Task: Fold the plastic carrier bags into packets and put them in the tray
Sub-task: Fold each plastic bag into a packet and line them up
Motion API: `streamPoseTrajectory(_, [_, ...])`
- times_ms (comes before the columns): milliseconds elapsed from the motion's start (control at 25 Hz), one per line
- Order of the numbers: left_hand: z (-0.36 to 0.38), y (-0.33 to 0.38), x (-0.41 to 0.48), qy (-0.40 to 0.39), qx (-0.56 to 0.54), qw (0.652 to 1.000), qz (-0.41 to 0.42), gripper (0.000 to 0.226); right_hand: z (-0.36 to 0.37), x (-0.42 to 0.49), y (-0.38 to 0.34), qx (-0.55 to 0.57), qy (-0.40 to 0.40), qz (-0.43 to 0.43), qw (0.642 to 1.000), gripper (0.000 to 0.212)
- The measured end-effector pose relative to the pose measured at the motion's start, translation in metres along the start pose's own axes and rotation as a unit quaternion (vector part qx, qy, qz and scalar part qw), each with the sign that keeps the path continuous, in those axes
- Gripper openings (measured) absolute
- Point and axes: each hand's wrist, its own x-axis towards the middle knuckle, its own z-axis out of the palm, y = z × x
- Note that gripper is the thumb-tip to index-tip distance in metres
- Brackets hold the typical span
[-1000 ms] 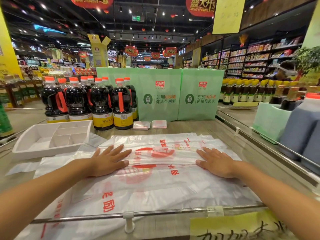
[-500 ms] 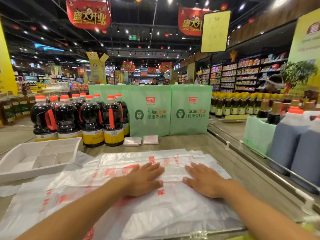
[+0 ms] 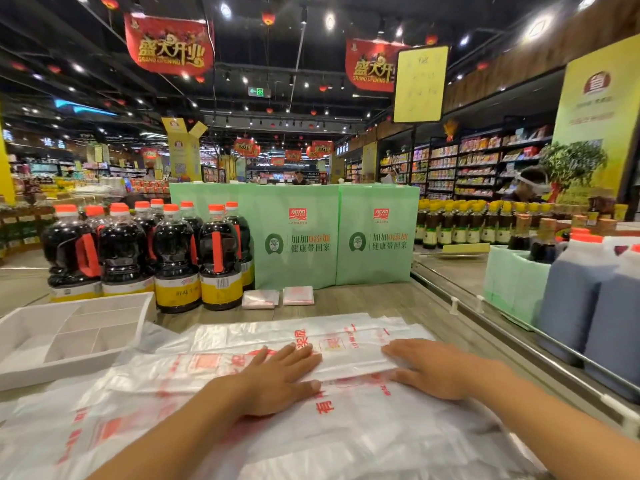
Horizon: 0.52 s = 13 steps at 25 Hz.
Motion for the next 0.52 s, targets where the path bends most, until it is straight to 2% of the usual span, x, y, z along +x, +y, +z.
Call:
streamPoseTrajectory(80, [-0.002,-0.005,0.0,-0.001,-0.002,1.0,0.005,0.089,0.004,-0.003,0.003,-0.007,0.021,0.011,1.0,0.078])
streamPoseTrajectory(160, [-0.002,-0.009,-0.001,0.007,-0.004,1.0,0.008,0.072,0.006,-0.003,0.003,-0.009,0.043,0.019,0.999,0.06])
streamPoseTrajectory(280, [-0.002,-0.011,-0.004,0.01,-0.004,1.0,0.014,0.058,0.006,-0.002,0.005,-0.003,0.05,0.033,0.998,0.054])
streamPoseTrajectory(520, [-0.005,-0.009,-0.011,0.038,-0.021,0.999,0.018,0.053,0.006,-0.007,0.01,0.024,0.086,0.061,0.994,0.047])
